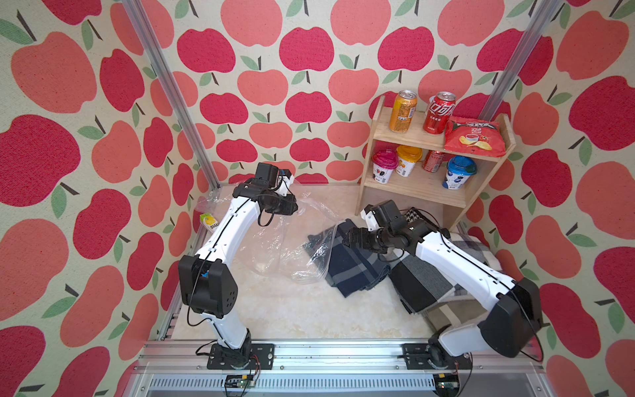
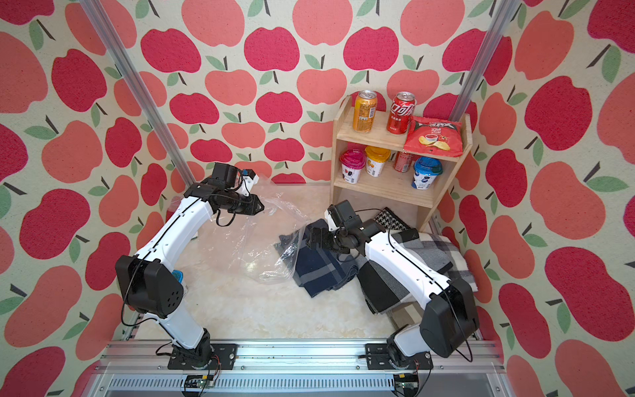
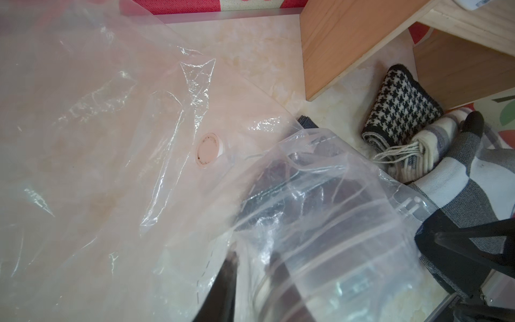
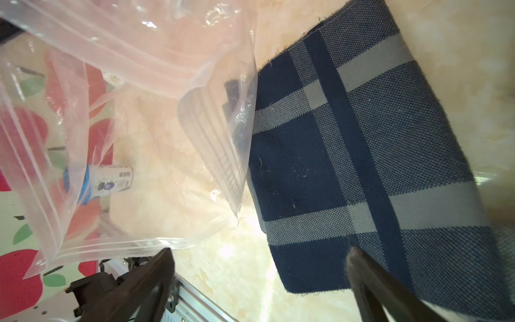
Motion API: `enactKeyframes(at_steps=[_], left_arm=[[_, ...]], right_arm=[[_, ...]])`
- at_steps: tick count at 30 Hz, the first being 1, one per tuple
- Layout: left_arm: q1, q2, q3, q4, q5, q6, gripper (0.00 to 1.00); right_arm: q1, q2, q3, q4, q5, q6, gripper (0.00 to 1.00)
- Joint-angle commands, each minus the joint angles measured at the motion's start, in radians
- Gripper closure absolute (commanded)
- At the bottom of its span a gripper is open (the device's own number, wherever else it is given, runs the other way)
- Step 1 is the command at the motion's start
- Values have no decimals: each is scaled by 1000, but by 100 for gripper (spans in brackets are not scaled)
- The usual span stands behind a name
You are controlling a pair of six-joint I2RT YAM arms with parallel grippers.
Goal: Take the scarf out of the vacuum bag
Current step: Move the scarf to the center of the board, then place the vacuum bag at the center of the board.
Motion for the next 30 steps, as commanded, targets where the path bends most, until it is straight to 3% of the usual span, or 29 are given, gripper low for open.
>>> enactKeyframes(at_steps=[1,5,10,16,20,26,30], left_arm=[[-50,35,-20,25,19,44,63],[-153,29,-22,22,-40,76,57],[-280,-13,-89,39,-174,133,54],[-363,-51,-203,-13,-119,150,47],[-367,-114,-303,-11,-20,119,45],[-359,-164,-382,40,99,93,1],[-240,-335,-447,239,238,-45,2]], right_arm=[[-7,-158,-74,-17,119,-69,0],[-40,-358,-186,3,218,-89,0],[-178,-508,-260,0,189,-113,0],[-261,-543,-271,8,182,-162,0],[-302,-574,-314,91,172,-168,0],[-337,-594,-408,282,146,-176,0],[-337,-636,-490,406,178,-224,0]])
